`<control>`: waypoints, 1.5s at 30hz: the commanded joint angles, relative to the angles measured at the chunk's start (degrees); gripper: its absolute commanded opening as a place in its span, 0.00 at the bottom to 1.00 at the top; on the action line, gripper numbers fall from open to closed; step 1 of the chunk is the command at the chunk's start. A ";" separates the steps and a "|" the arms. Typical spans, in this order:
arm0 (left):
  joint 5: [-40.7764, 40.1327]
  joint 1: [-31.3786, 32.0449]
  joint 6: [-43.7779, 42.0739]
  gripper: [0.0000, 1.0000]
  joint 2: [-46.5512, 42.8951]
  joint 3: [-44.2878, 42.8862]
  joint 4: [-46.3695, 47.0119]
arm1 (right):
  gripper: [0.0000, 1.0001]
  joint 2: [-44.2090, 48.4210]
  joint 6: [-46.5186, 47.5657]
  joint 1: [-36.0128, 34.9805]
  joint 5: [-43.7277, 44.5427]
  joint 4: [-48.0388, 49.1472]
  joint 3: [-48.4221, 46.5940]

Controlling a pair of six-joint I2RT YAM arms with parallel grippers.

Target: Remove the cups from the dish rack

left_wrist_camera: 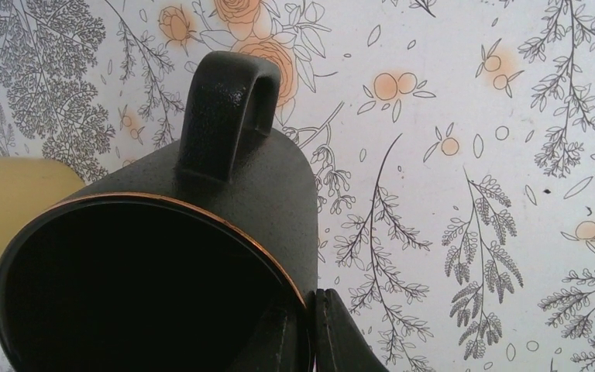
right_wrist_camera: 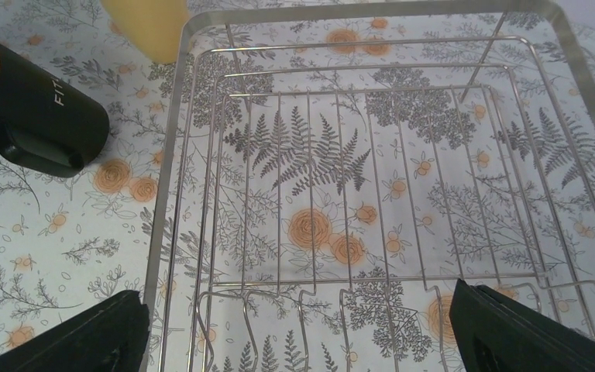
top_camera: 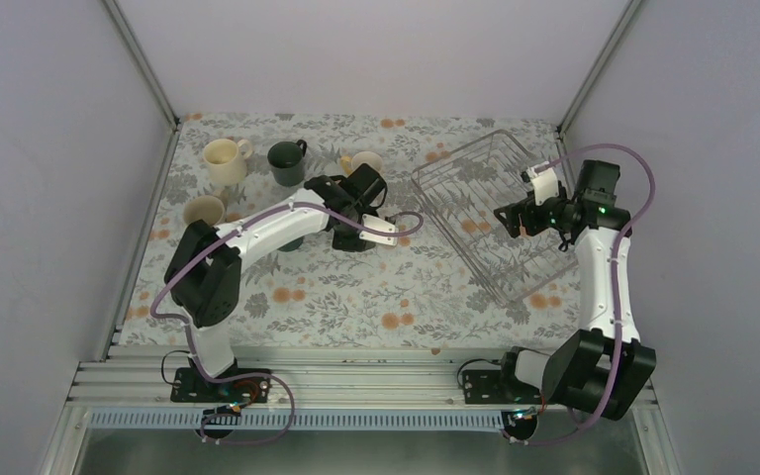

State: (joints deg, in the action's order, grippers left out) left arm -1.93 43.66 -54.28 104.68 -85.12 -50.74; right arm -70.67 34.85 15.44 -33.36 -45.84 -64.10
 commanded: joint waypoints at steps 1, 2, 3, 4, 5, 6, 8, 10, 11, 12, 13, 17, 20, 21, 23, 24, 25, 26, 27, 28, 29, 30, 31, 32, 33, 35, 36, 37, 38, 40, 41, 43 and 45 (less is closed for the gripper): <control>-1.76 0.02 -1.89 0.02 0.85 -1.81 -2.98 | 1.00 2.60 -0.12 -0.30 0.57 0.95 0.61; -1.78 0.02 -2.11 0.02 1.07 -2.11 -3.50 | 1.00 2.83 -0.17 -0.30 0.61 0.94 0.76; -1.78 0.02 -2.14 0.02 1.26 -2.61 -4.08 | 1.00 2.97 -0.21 -0.31 0.54 0.86 0.85; -1.53 0.02 -2.19 0.02 1.54 -3.10 -4.72 | 1.00 3.06 -0.20 -0.31 0.50 0.78 0.96; -1.42 0.02 -2.22 0.02 1.77 -3.67 -5.36 | 1.00 3.15 -0.21 -0.36 0.49 0.63 1.03; -1.40 0.02 -2.31 0.03 1.90 -4.11 -5.83 | 1.00 3.31 -0.20 -0.28 0.45 0.48 1.12; -1.86 0.02 -2.54 0.23 2.29 -5.03 -6.52 | 1.00 3.49 -0.10 -0.30 0.24 0.22 1.23; -2.86 0.02 -2.34 0.55 2.42 -5.97 -5.93 | 1.00 3.69 -0.09 -0.29 0.10 0.32 1.42; -2.80 0.07 -2.41 0.65 2.20 -6.28 -5.81 | 1.00 3.70 -0.06 -0.30 0.06 0.32 1.47; -2.50 0.07 -2.78 0.71 1.97 -6.61 -5.87 | 1.00 3.80 -0.11 -0.28 -0.02 0.23 1.51; -2.49 0.11 -2.72 0.79 1.67 -6.95 -5.51 | 1.00 3.90 -0.11 -0.30 0.09 0.23 1.58; -3.88 0.03 0.09 1.00 0.85 -10.63 -4.98 | 1.00 5.13 -0.52 -0.28 1.38 1.10 2.51; -4.84 -0.17 4.50 1.00 -1.99 -14.34 -1.58 | 1.00 8.57 -1.15 -0.25 1.05 3.51 5.07; -5.52 -0.34 6.50 1.00 -3.86 -14.37 1.13 | 1.00 10.47 -1.84 -0.24 0.84 4.91 6.29; -6.12 -1.47 11.09 1.00 -8.16 -13.17 6.53 | 1.00 14.46 -2.25 -0.30 -0.14 6.97 9.29; -4.87 -3.10 13.06 1.00 -10.08 -12.95 7.77 | 1.00 16.58 -2.31 -0.25 -0.70 7.76 10.73; -3.50 -5.39 15.21 1.00 -12.05 -12.27 9.16 | 1.00 18.54 -2.14 -0.28 -1.41 8.47 12.60; -3.68 -8.38 17.66 1.00 -13.95 -10.72 11.78 | 1.00 20.42 -1.83 -0.26 -1.85 8.93 13.81; -4.72 -11.33 19.73 1.00 -16.62 -8.10 14.90 | 1.00 22.22 -1.68 -0.28 -2.38 9.11 14.62; -6.61 -13.57 21.12 1.00 -19.58 -3.96 19.23 | 1.00 23.68 -1.63 -0.24 -2.99 9.15 15.41; -9.16 -15.11 21.46 1.00 -22.84 0.85 25.59 | 1.00 24.93 -1.57 -0.31 -3.82 9.15 16.12; -12.70 -16.05 21.18 1.00 -26.39 6.51 30.38 | 1.00 26.12 -1.48 -0.27 -4.56 9.10 16.89; -14.46 -16.97 21.03 1.00 -29.52 11.93 34.50 | 1.00 27.49 -1.61 -0.24 -5.02 9.23 17.75; -13.75 -17.64 20.58 1.00 -33.67 16.53 37.00 | 1.00 28.29 -2.14 -0.24 -5.28 9.96 18.70; -14.21 -18.13 20.81 1.00 -36.62 20.95 39.63 | 1.00 28.80 -2.65 -0.25 -5.41 10.58 19.85; -16.48 -18.95 25.15 1.00 -41.09 27.49 44.14 | 1.00 29.26 -2.93 -0.24 -5.24 11.67 21.50; -16.47 -19.35 26.50 1.00 -42.81 29.82 44.94 | 1.00 29.35 -3.02 -0.28 -4.73 11.95 21.80; -16.09 -19.93 27.98 1.00 -44.22 31.69 45.39 | 1.00 29.52 -3.18 -0.19 -4.37 12.10 21.78; -15.69 -20.54 29.38 1.00 -45.53 33.43 45.94 | 1.00 29.60 -3.27 -0.16 -3.89 12.46 21.79; -12.65 -22.48 31.60 1.00 -47.77 36.77 46.89 | 1.00 29.54 -3.78 -0.16 -3.42 12.97 21.91; -11.25 -23.50 32.66 1.00 -48.78 38.19 47.70 | 1.00 29.33 -3.75 -0.20 -3.76 12.91 21.99; -7.95 -25.48 34.00 1.00 -50.26 40.31 48.99 | 1.00 28.79 -3.45 -0.23 -4.40 12.49 22.06; -6.80 -27.01 35.92 1.00 -51.15 41.78 50.12 | 1.00 28.50 -3.44 -0.13 -4.11 12.64 22.23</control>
State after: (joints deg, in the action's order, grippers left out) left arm -13.10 19.14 -24.45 56.18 -45.34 -7.29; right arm -41.74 32.34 15.44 -36.77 -35.35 -42.41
